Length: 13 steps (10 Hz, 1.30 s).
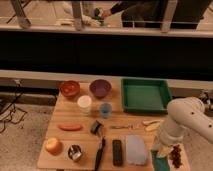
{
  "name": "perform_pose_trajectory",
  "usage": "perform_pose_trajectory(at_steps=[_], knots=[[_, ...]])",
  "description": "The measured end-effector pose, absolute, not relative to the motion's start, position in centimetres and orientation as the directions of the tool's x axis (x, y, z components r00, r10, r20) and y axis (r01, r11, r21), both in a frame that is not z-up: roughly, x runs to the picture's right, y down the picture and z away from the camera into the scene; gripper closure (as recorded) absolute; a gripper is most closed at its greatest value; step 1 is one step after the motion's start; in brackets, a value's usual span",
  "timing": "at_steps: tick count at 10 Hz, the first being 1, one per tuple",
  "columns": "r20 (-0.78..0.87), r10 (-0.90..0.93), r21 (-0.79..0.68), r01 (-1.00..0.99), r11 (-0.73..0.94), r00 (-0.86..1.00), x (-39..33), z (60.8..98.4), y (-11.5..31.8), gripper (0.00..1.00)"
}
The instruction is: Place sponge in plastic cup
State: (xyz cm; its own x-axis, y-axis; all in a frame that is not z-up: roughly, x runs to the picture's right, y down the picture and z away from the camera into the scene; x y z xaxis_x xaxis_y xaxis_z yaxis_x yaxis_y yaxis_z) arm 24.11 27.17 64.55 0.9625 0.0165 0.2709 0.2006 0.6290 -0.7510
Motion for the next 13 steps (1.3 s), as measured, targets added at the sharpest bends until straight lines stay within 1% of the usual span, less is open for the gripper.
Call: perform_pose_trajectory(at_steps=[2, 4, 7, 13], knots=[[0.306, -0.001, -0.742, 0.239, 0.627, 0.952, 22.1, 64.0, 27.0, 1.00], [0.345, -0.022, -0.729, 0.282, 0.624, 0.938, 18.6, 64.2, 26.6, 1.00], [0.382, -0.045, -0.708, 0.323, 0.628, 0.923, 15.4, 64.5, 25.5, 1.00], [0.377, -0.044, -0.713, 0.320, 0.624, 0.925, 15.7, 64.4, 25.6, 1.00]])
